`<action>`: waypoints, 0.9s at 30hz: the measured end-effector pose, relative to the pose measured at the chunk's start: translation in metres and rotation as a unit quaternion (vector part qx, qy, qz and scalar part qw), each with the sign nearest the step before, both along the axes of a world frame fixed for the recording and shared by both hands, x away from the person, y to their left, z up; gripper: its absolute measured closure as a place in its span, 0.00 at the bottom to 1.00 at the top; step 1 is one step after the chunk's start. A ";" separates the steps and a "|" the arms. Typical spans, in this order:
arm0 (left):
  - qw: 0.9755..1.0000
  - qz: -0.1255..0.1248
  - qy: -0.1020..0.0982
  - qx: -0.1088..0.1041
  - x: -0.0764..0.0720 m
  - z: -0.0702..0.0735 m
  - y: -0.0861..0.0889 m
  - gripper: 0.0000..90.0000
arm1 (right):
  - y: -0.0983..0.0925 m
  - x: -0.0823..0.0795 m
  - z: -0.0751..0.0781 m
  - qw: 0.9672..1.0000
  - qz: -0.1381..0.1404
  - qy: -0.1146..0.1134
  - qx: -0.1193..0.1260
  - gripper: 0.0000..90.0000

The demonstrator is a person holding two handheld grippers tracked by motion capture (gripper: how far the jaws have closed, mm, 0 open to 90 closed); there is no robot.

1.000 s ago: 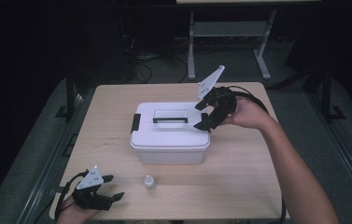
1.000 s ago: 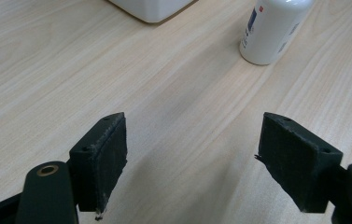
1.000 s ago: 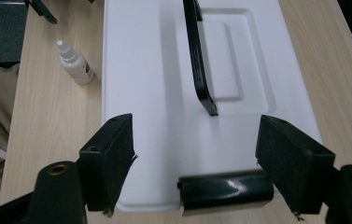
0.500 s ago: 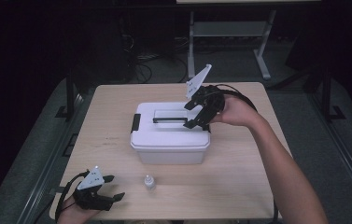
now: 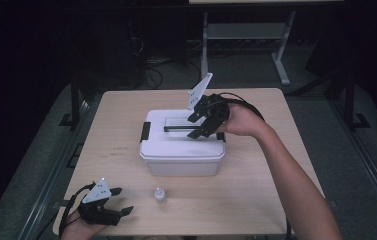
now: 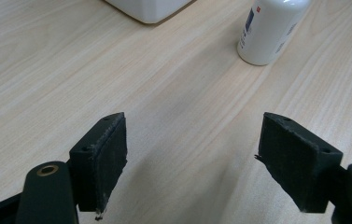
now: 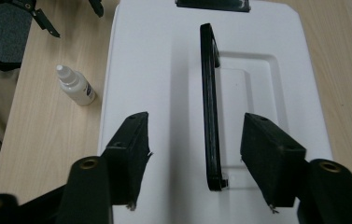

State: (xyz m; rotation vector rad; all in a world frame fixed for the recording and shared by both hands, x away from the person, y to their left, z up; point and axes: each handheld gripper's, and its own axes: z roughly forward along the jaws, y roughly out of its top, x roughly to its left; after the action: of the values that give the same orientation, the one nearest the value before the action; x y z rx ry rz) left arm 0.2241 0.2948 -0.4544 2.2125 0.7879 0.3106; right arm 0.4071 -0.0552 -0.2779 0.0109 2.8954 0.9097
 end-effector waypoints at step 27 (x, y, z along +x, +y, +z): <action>1.000 0.001 0.003 -0.003 0.001 -0.001 0.002 0.26 | 0.020 0.028 -0.008 1.000 -0.007 0.008 -0.010 0.83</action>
State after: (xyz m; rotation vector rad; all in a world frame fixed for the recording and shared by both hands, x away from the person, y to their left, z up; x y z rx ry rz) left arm 0.2256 0.2964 -0.4556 2.2083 0.7928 0.3023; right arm 0.4351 -0.0351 -0.2861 0.0366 2.9143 0.8819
